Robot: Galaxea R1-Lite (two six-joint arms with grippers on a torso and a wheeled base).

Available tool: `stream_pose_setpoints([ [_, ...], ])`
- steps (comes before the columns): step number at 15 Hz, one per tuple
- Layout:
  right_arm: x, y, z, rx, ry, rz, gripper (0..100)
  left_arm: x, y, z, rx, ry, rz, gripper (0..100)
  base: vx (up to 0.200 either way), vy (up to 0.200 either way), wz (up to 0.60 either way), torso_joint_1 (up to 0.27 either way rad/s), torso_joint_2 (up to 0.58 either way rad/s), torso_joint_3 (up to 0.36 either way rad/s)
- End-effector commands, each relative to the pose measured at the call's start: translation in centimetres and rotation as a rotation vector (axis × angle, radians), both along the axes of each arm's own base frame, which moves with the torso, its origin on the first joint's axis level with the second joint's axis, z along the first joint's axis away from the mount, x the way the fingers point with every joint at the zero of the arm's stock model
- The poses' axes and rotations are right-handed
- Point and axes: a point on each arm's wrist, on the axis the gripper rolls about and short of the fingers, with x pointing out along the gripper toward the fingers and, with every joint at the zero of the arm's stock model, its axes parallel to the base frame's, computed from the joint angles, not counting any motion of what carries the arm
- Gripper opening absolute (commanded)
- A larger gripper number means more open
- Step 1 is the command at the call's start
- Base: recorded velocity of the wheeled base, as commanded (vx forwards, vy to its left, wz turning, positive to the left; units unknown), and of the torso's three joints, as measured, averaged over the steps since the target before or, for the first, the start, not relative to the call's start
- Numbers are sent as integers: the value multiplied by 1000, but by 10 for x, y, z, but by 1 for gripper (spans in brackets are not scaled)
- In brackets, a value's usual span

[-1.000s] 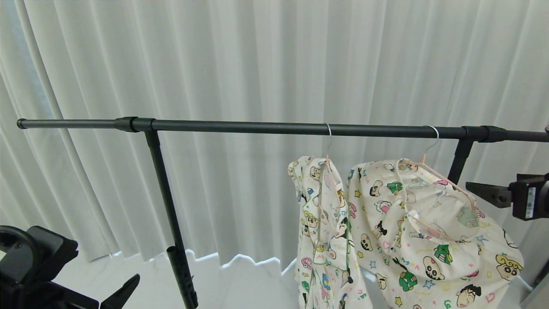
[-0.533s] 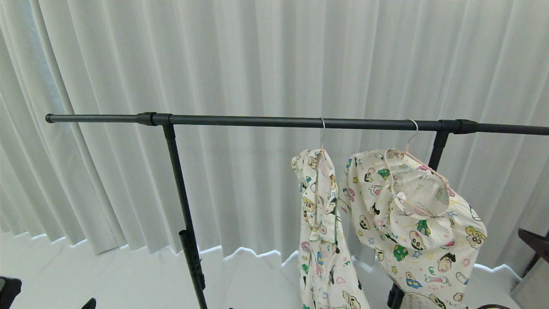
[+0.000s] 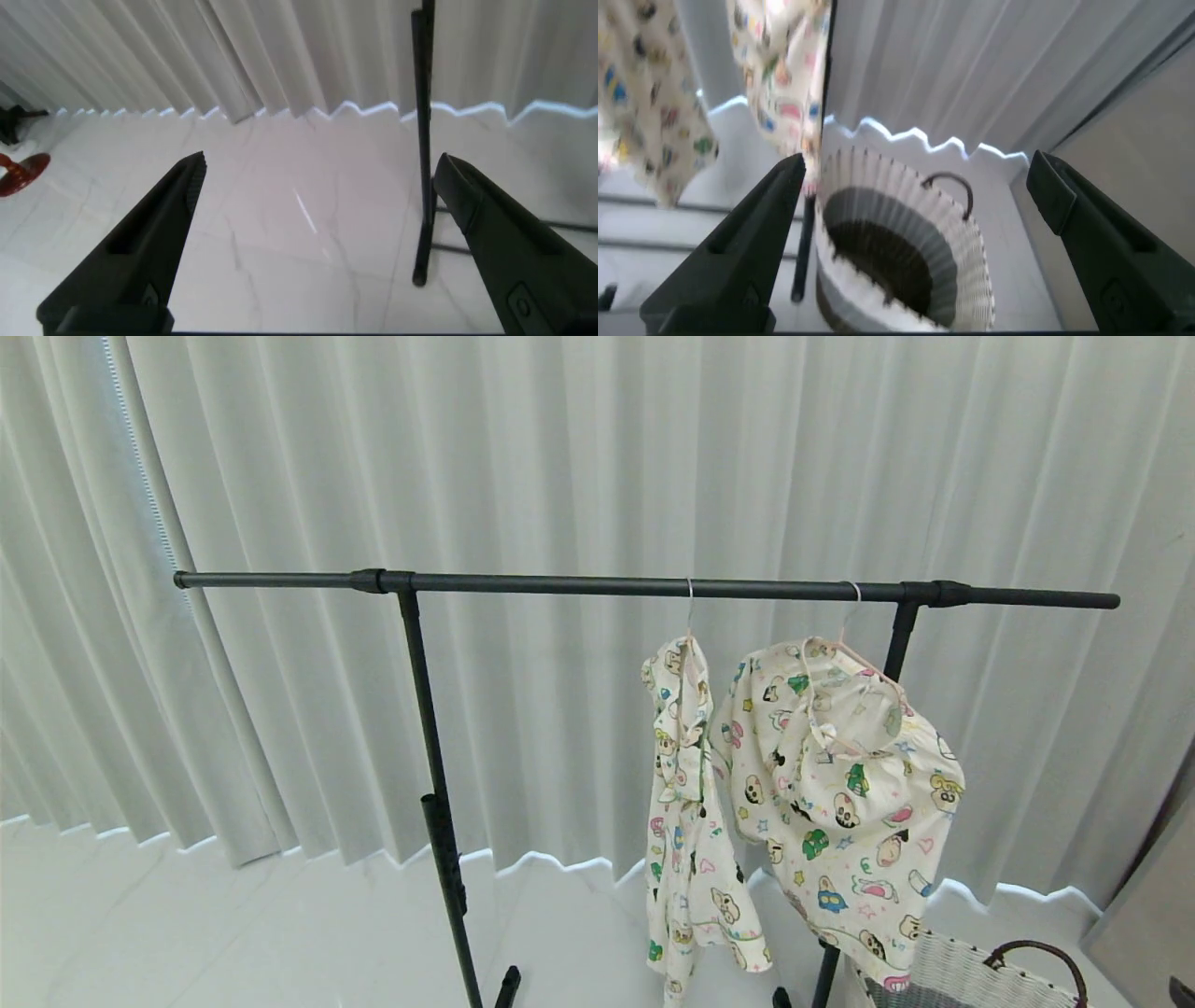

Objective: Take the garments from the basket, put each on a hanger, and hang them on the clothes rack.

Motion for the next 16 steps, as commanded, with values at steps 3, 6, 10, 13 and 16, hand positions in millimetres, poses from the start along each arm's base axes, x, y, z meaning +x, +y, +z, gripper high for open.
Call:
stream_pose_setpoints([
  [3, -62, 1, -44, 47, -211, -4, 100, -17, 0, -2, -4, -204, 4, 100, -200, 0, 0, 2, 1, 4],
  [6, -63, -2, -45, 91, -233, -145, 100, -24, 0, -4, -10, -292, 6, 100, -133, 0, 0, 3, 3, 3],
  [10, -63, -2, -45, 108, -235, -146, 100, -24, 1, -5, -76, -309, 35, 100, 0, 0, 0, 0, 0, 0],
  [13, -56, -2, -50, 94, -318, -133, 100, -24, 0, -6, -96, -313, 11, 100, 0, 0, 0, 0, 0, 0],
  [16, -53, 1, -49, 100, -371, 21, 100, -23, -4, -6, -175, -311, -166, 100, 0, 0, 0, 0, 0, 0],
])
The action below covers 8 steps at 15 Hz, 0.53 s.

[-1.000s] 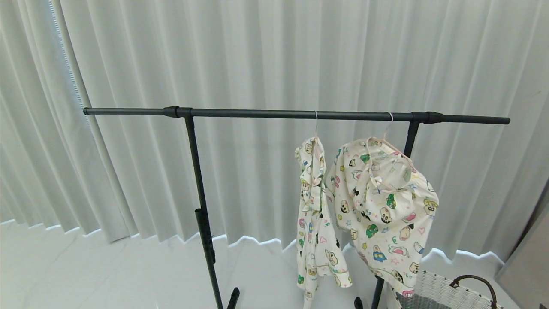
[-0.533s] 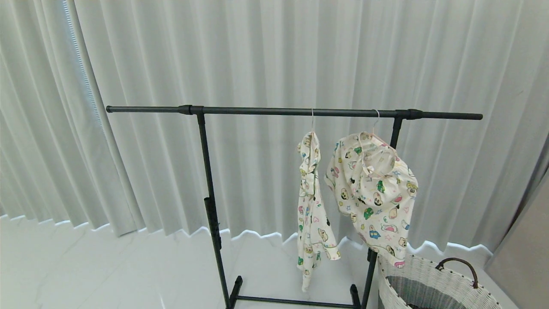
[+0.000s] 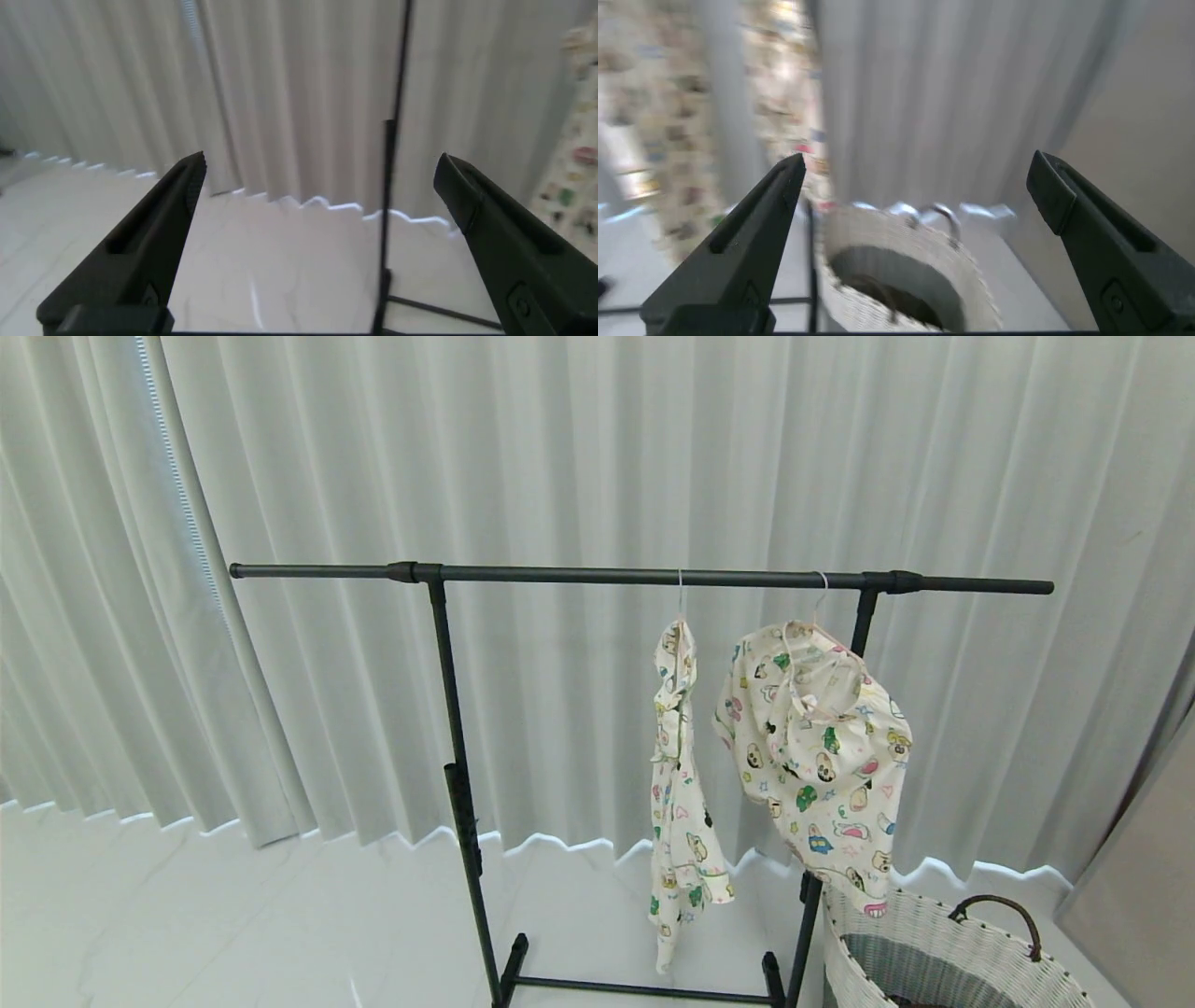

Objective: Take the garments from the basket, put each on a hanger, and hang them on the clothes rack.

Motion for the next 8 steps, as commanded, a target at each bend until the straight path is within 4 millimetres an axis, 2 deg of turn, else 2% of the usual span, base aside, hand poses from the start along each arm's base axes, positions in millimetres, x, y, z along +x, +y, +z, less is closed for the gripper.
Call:
stream_pose_setpoints([
  [1, 1, 0, -3, 6, 8, 9, 100, 0, -2, -1, -60, -2, -85, 100, 0, 0, 0, 0, 0, 0],
  [2, 1, 0, -3, 33, 11, 9, 100, 0, -3, -3, -116, 16, -131, 100, 0, 0, 0, 0, 0, 0],
  [5, 1, -1, -4, 102, 16, -42, 100, 0, -3, -5, -171, 37, -126, 100, 0, 0, 0, 0, 0, 0],
  [7, 1, 0, -5, 102, 28, -15, 100, 0, -3, -5, -169, 41, -124, 100, 0, 0, 0, 0, 0, 0],
  [8, 1, 1, -9, 86, 72, 68, 100, 0, -3, -5, -172, 40, -124, 100, 0, 0, 0, 0, 0, 0],
])
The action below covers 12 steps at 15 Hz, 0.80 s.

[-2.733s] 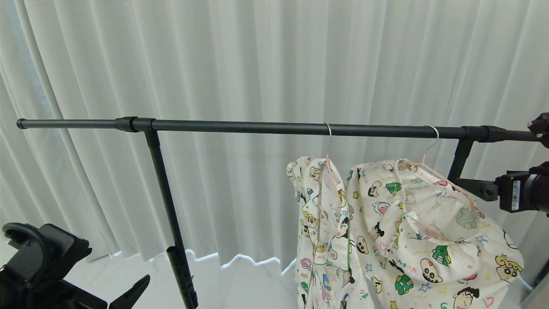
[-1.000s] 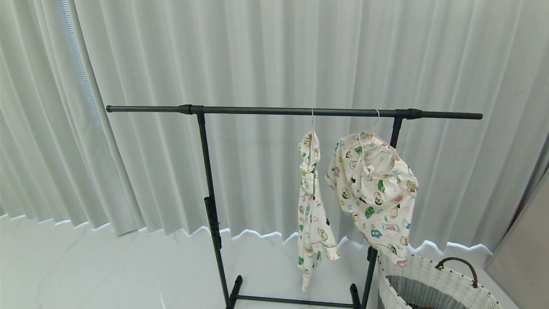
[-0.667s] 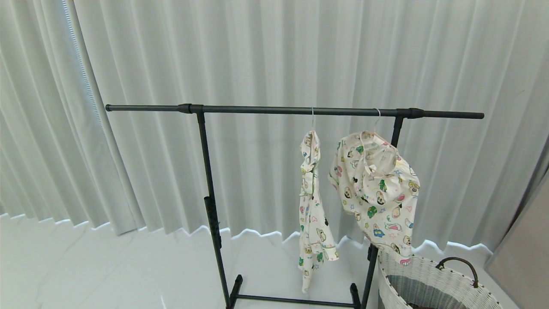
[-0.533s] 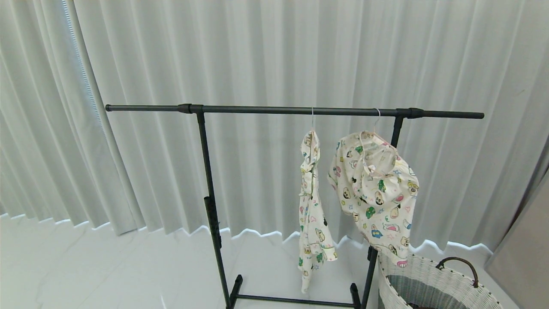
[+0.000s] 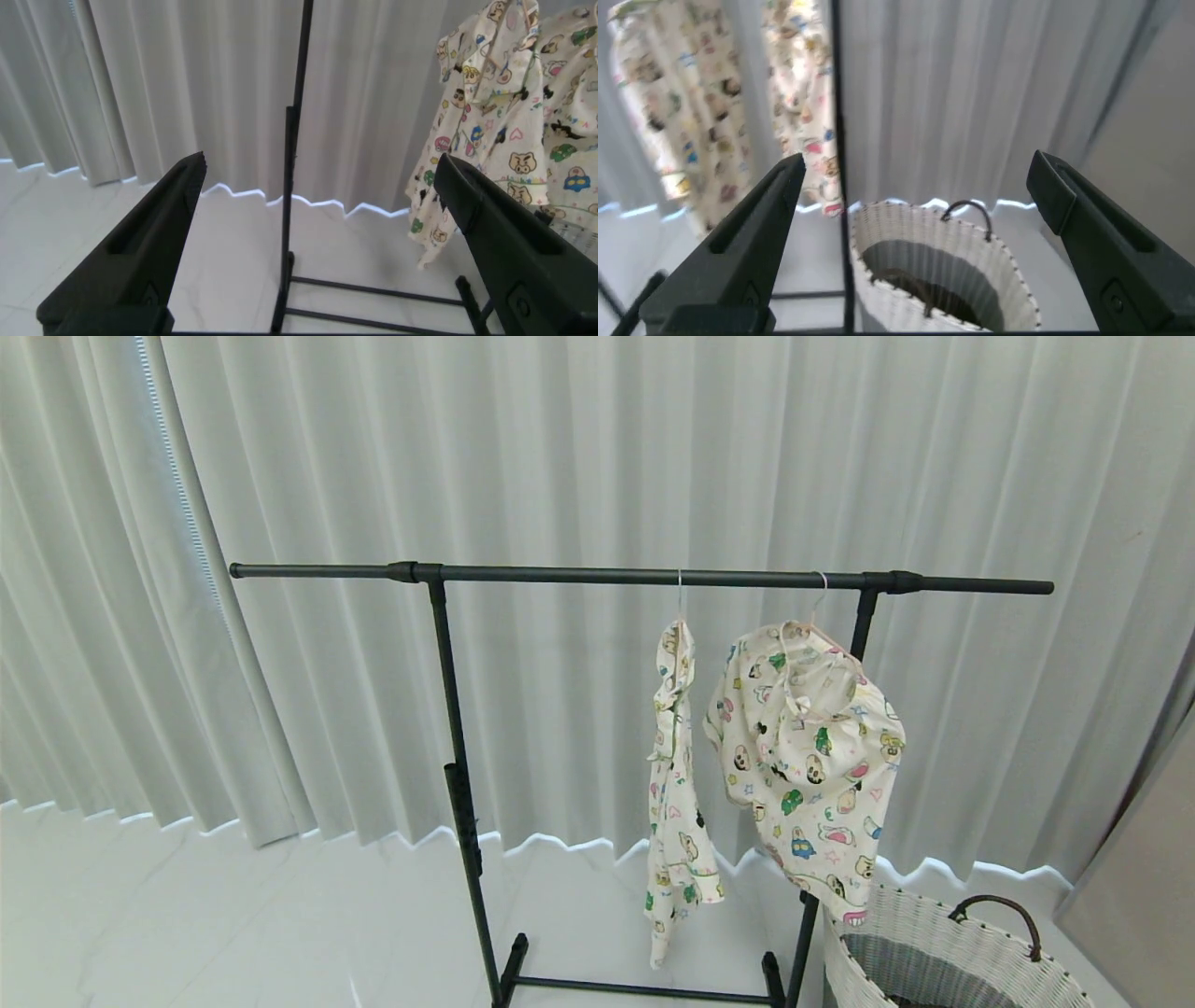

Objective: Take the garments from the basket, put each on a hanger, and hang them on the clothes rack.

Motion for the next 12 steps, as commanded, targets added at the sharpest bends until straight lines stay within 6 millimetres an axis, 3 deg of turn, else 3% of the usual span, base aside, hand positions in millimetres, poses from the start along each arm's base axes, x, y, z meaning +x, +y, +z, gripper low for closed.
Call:
stream_pose_setpoints([
  [1, 0, 1, -2, -14, 17, 47, 100, 0, 0, 0, -1, -1, 1, 100, 0, 0, 0, 0, 0, 0],
  [12, 0, 1, -2, 13, 16, 41, 100, 0, 0, 0, -1, -2, 1, 100, 0, 0, 0, 0, 0, 0],
])
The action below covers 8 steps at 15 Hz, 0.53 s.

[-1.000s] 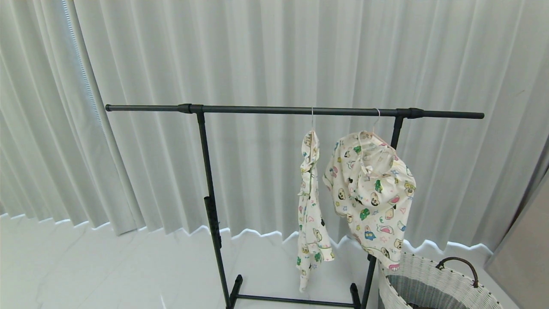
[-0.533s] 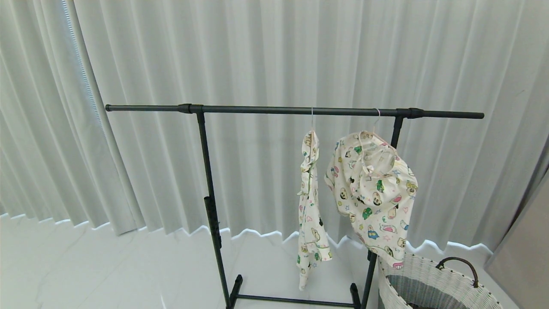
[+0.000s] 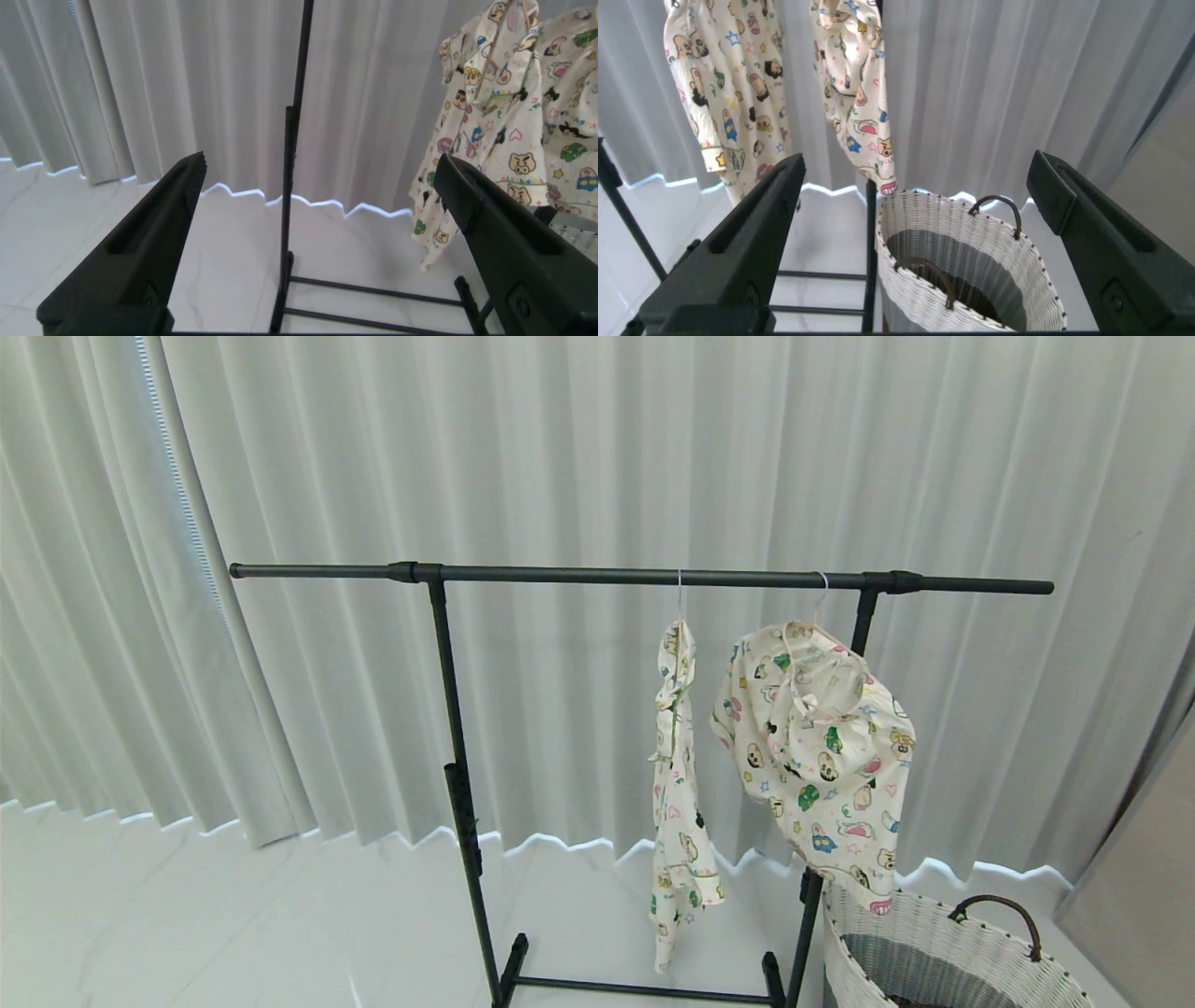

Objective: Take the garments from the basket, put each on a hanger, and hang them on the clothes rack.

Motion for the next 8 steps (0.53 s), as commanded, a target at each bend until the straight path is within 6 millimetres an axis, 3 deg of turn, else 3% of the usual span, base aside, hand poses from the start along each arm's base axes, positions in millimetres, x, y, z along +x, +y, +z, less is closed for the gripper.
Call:
stream_pose_setpoints([
  [1, 0, 0, 0, -1, 0, 0, 100, 0, 0, 0, 0, 0, 2, 100, 0, 0, 0, 0, 0, 0],
  [8, 0, 0, 0, -1, 0, 1, 100, 0, 0, 0, 0, 2, 2, 100, 0, 0, 0, 0, 0, 0],
])
